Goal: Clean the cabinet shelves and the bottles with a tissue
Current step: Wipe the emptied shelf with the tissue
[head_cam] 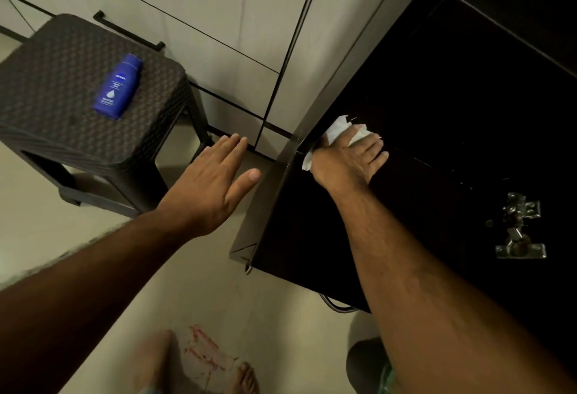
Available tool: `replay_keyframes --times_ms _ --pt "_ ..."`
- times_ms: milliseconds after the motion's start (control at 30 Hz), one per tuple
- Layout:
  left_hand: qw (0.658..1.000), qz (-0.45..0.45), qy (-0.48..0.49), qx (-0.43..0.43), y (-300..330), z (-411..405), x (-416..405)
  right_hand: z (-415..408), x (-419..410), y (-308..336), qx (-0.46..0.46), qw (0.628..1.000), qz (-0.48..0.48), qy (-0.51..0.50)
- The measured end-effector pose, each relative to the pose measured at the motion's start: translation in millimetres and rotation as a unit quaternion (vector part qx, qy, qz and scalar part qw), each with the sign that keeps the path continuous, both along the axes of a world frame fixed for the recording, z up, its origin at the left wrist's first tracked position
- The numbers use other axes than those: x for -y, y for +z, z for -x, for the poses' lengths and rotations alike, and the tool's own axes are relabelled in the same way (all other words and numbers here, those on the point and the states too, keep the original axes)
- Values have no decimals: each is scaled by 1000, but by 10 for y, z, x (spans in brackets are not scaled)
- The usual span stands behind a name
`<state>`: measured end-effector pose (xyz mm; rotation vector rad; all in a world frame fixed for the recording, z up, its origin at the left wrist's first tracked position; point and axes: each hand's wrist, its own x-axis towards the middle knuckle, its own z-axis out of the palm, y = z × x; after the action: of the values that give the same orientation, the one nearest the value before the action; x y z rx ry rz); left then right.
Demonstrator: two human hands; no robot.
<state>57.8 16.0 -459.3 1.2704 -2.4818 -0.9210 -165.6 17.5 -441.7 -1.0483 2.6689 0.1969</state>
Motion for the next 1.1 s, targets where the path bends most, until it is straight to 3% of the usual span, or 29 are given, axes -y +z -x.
replay_keyframes --times_ms 133,200,300,433,600,733,867,933,967,1000,1100 --pt "1000 2 4 -7 23 -53 32 62 -127 109 -21 996 83 32" --pt "1000 3 8 -4 26 -92 41 43 -209 72 -56 982 151 97" --pt "1000 4 11 1 7 -170 48 20 -249 -61 -56 967 173 178" --pt "1000 2 20 4 -48 -262 54 -25 -142 -123 -18 967 179 179" --pt "1000 -3 19 2 -35 -258 32 3 -25 -75 145 955 225 129" --pt "1000 4 19 5 3 -224 39 68 -63 -8 156 957 205 131" --pt "1000 6 18 1 98 -141 11 -90 -295 89 93 958 192 193" --pt "1000 6 14 -2 137 -104 -13 -219 -408 113 131 952 244 131" --pt "1000 5 15 -4 151 -88 -23 -287 -418 152 199 935 288 50" --pt "1000 5 17 -5 171 -78 -29 -337 -379 199 286 895 338 -52" --pt "1000 8 20 -12 241 -72 -23 -421 -162 446 483 681 446 -323"
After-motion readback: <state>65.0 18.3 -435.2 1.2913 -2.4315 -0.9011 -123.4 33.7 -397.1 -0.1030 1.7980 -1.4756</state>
